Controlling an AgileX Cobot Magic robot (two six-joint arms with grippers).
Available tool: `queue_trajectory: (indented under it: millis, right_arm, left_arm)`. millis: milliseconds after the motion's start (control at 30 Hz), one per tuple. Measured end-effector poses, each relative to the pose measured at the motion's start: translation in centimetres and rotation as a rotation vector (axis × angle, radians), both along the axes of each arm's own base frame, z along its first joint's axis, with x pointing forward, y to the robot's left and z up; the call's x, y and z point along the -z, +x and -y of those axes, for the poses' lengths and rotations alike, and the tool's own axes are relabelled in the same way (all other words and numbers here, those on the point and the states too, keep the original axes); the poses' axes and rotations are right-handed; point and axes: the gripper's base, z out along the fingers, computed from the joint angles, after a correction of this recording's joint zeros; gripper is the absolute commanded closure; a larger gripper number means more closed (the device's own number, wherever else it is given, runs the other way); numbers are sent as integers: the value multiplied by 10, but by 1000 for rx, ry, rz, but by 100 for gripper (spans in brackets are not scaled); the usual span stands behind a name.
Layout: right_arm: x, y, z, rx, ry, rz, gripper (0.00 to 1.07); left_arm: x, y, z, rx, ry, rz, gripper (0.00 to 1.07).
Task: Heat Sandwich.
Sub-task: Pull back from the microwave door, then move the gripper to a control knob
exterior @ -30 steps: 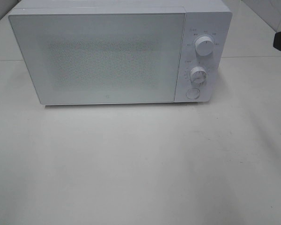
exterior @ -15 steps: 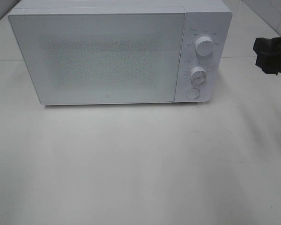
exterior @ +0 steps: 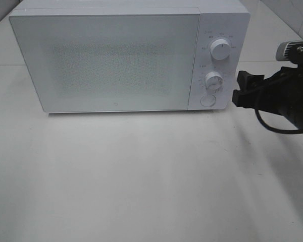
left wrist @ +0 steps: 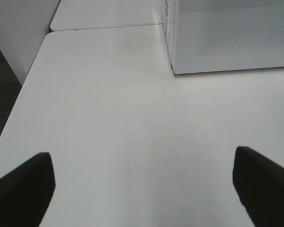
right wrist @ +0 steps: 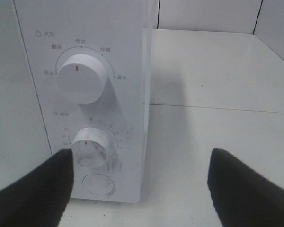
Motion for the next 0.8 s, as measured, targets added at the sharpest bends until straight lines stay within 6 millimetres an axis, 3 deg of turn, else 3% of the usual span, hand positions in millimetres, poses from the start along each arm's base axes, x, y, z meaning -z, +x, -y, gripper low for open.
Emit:
queue_trajectory:
  millis: [433, 800]
  right_arm:
    - [34, -7, -29, 27, -23, -33, 31]
    - [36, -7, -42, 38, 10, -40, 31]
  left_arm:
    - [0, 0, 0, 0, 0, 0, 10]
    - [0, 0, 0, 0, 0, 0, 10]
